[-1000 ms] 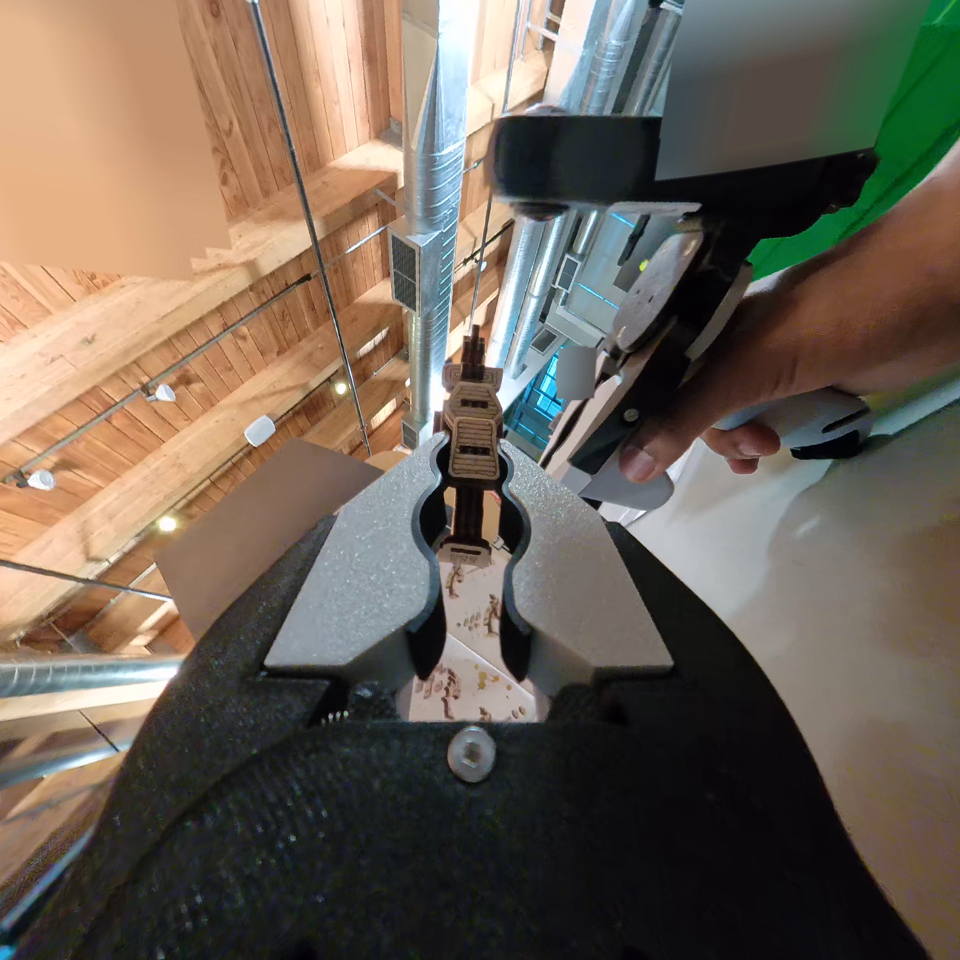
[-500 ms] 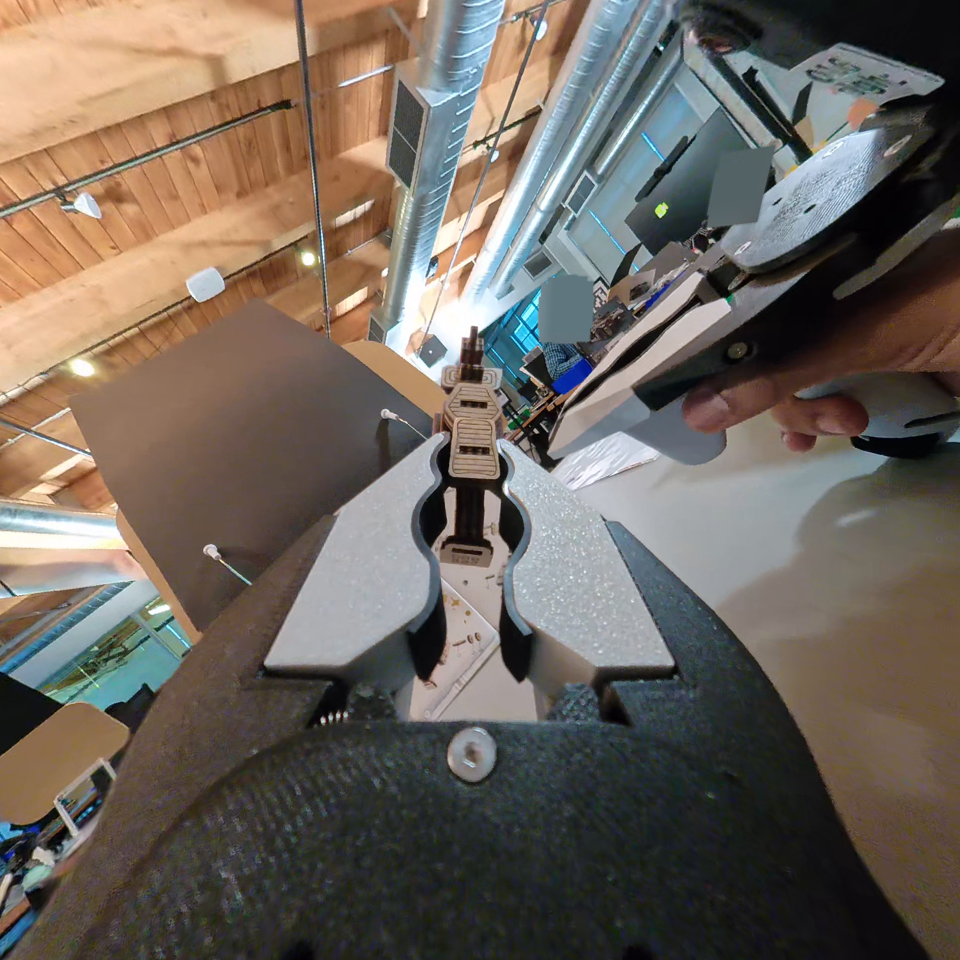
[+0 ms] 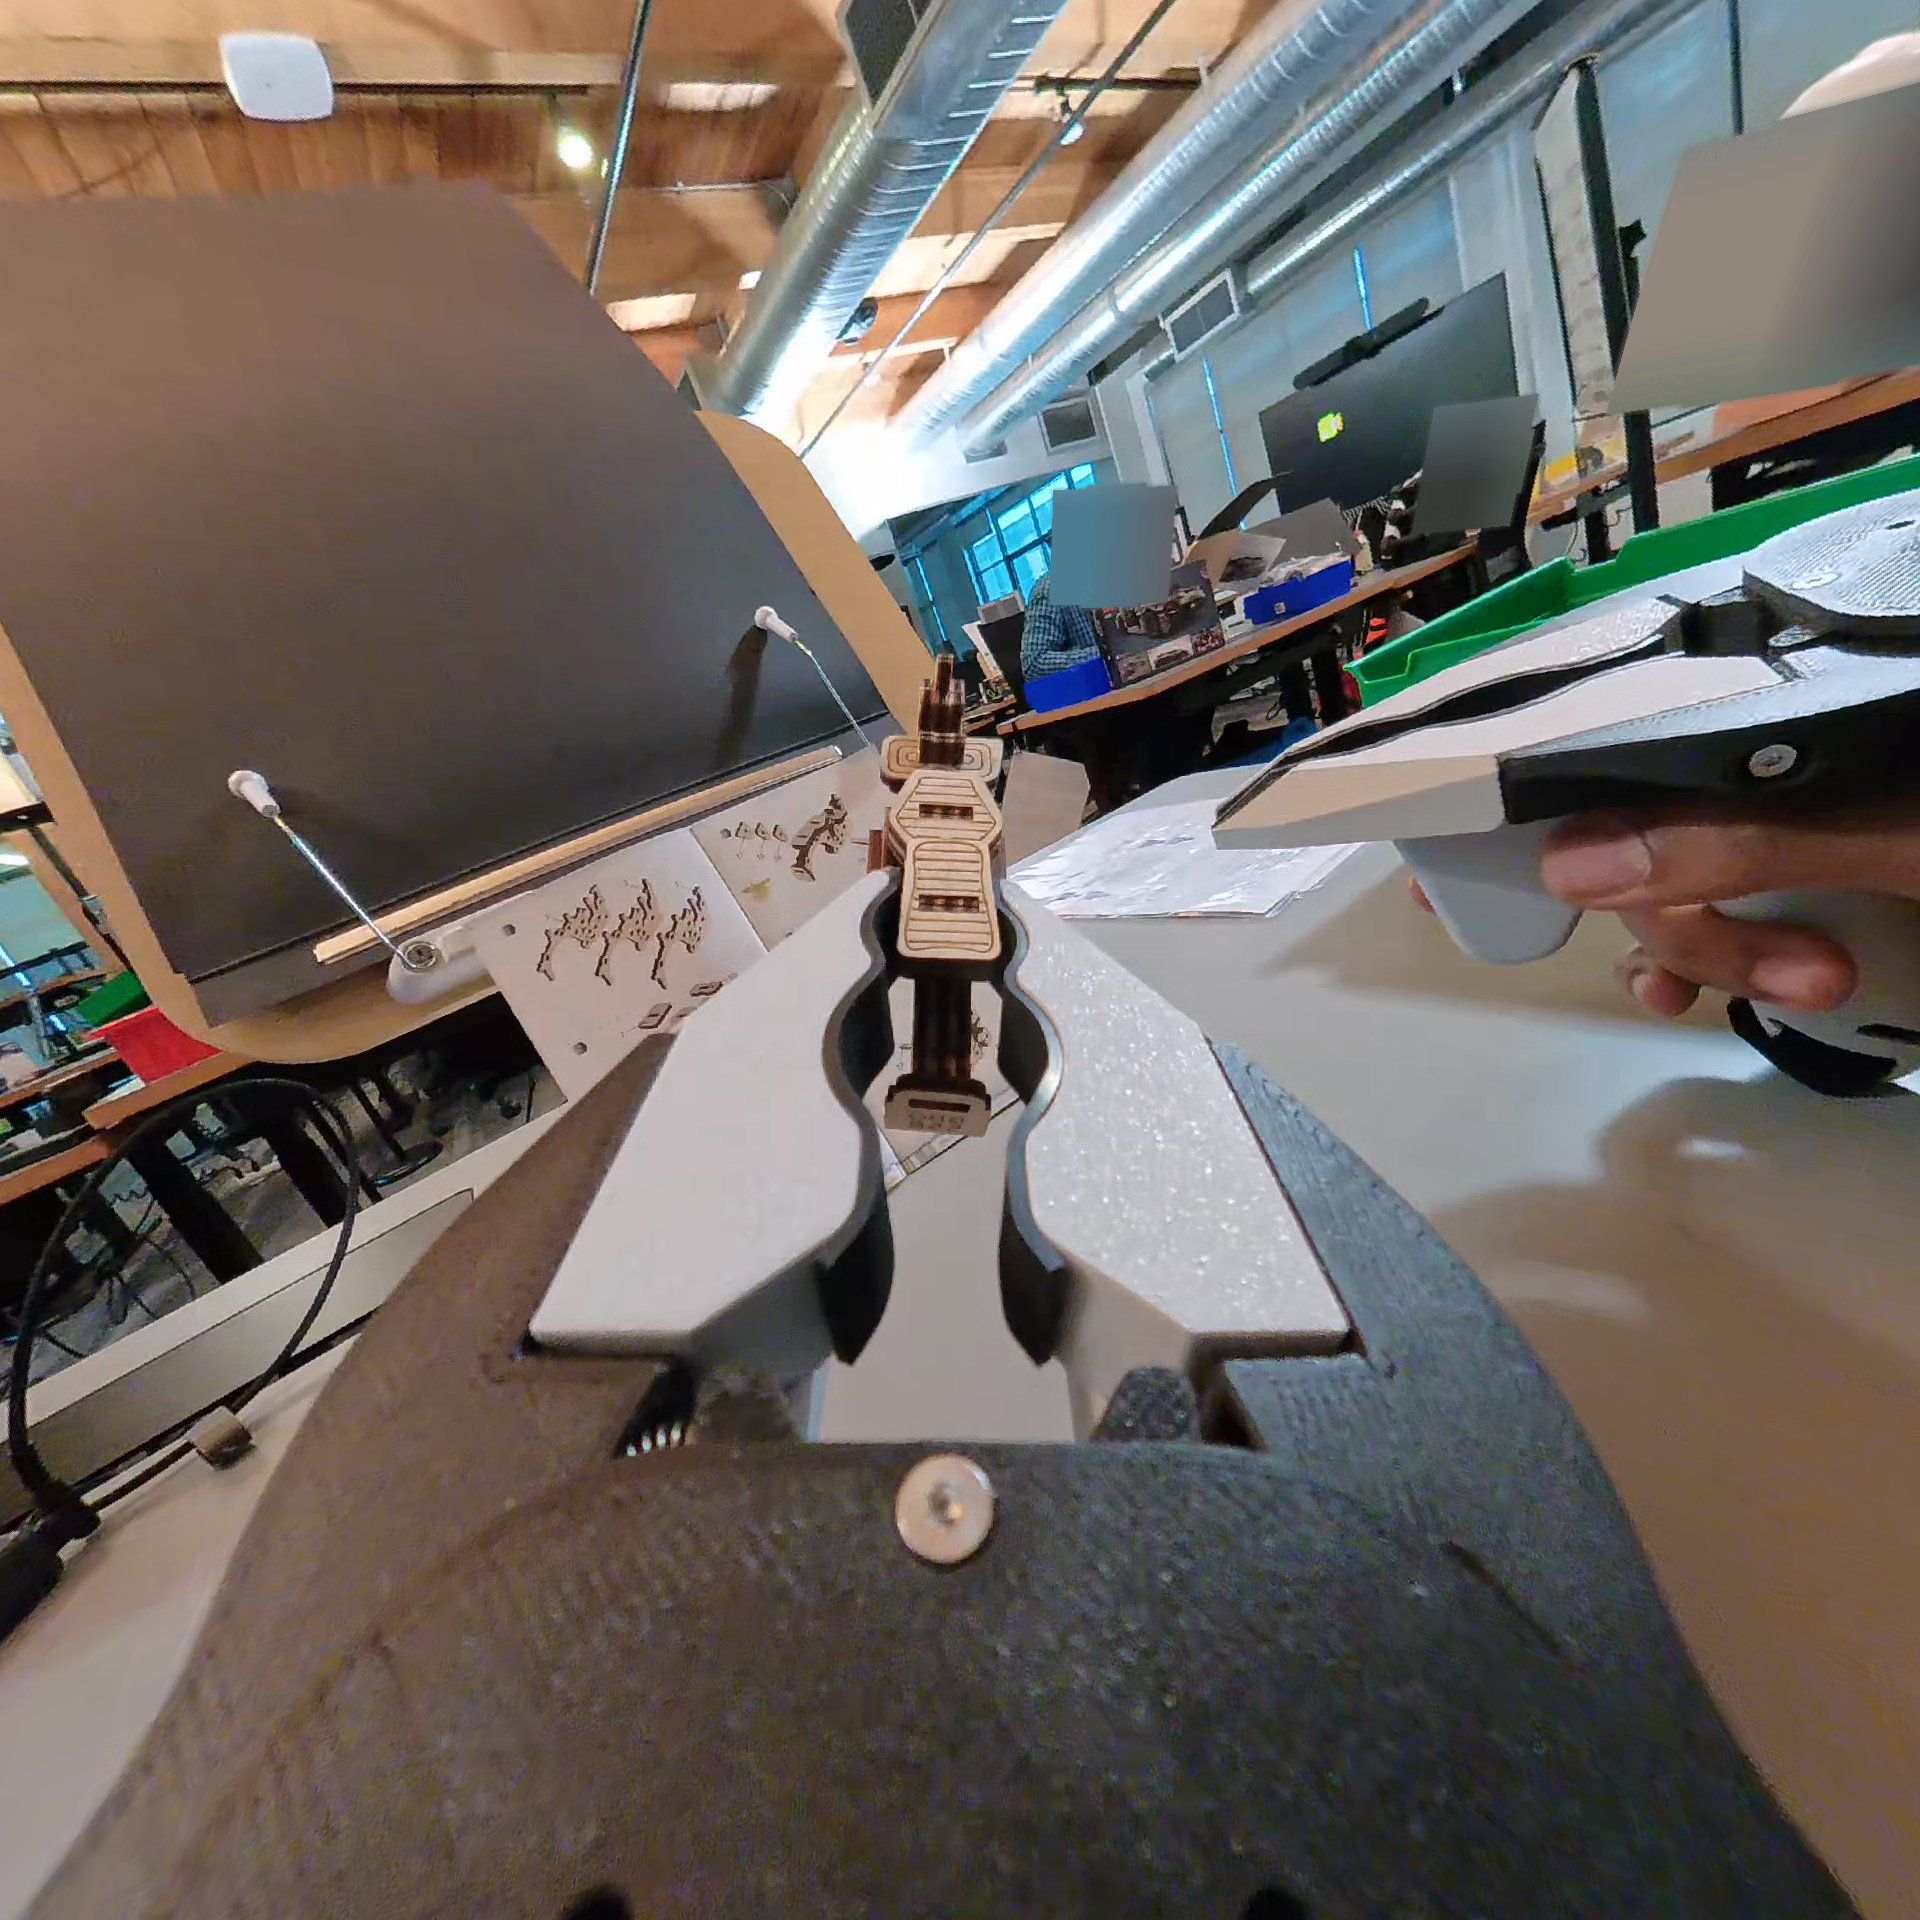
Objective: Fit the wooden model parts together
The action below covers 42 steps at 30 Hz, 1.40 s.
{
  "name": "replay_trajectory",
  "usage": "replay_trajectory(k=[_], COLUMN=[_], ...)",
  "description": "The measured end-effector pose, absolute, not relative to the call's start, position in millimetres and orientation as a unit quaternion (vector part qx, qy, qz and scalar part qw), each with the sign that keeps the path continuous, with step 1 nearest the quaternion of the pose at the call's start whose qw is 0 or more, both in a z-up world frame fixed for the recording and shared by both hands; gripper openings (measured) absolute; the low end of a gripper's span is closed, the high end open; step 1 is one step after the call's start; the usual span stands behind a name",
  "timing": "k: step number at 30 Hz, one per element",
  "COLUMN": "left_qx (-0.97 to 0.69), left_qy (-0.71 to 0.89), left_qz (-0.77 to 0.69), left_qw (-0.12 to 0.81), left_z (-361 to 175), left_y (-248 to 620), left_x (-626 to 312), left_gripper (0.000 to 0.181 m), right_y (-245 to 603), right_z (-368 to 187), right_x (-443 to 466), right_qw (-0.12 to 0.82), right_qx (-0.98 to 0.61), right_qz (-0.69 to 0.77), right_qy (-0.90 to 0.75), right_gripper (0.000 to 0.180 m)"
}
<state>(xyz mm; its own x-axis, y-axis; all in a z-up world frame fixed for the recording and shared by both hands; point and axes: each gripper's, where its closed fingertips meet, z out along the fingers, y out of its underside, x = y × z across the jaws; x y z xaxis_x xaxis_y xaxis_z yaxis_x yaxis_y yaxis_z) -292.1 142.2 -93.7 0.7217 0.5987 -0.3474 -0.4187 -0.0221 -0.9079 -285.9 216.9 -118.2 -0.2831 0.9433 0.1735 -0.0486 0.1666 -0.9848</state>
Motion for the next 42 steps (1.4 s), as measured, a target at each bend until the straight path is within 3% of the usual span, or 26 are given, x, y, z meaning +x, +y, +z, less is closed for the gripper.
replay_trajectory(k=[30, 42], left_qx=[-0.578, -0.58], left_qy=[-0.216, -0.204], left_qz=[0.237, 0.242], left_qw=[0.75, 0.751], left_z=[-92, -92], left_y=[110, 112], left_x=[-329, -325], left_gripper=[0.011, 0.011], right_y=[213, 215], right_z=[-119, -118], right_x=[-284, -282], right_qw=[0.434, 0.425], right_qx=[-0.384, -0.39], right_qz=[0.549, 0.56], right_qy=[-0.601, -0.595], right_gripper=[0.002, 0.003])
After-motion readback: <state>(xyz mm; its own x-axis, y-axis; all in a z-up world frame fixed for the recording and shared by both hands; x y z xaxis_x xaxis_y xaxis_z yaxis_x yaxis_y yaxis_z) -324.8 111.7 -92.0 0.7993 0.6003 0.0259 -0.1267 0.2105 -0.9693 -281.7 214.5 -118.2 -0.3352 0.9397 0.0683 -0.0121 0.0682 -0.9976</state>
